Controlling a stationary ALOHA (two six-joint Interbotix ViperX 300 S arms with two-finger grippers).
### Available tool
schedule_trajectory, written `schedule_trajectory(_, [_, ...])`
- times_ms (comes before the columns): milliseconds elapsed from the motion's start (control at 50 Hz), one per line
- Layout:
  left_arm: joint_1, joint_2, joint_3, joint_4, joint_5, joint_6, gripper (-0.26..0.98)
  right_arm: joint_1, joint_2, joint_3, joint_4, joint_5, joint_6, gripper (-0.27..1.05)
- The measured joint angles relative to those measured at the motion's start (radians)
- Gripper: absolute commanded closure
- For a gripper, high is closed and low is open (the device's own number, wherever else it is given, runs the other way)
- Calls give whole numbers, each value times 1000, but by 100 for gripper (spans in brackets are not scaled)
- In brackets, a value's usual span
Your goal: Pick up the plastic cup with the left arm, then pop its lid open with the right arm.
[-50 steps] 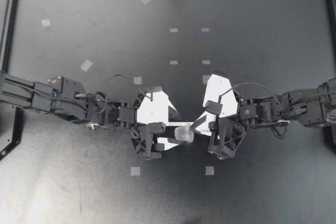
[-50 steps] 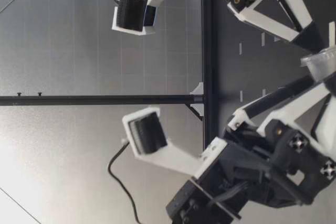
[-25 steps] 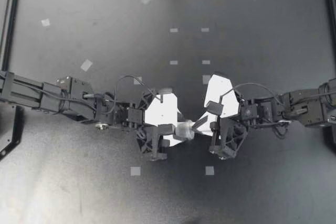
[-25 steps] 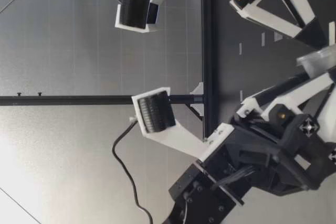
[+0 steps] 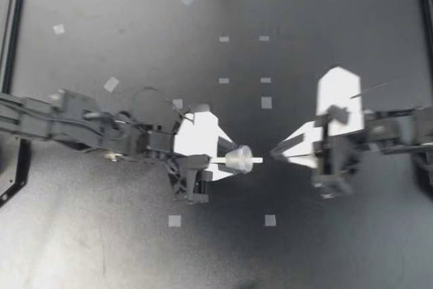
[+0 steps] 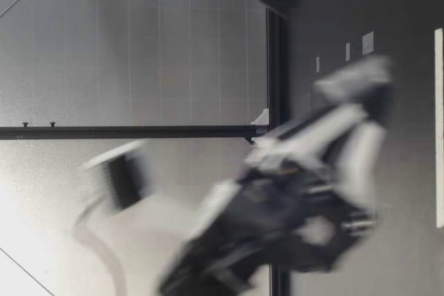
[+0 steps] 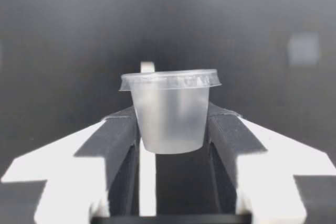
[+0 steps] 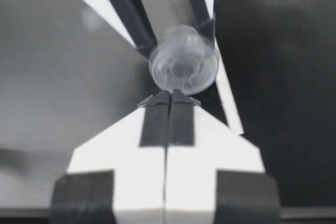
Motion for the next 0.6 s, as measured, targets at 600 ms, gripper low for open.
schedule_trajectory(600, [31,-60,262,-118,-948,72,56,51,48,195,-25,-736,569,87])
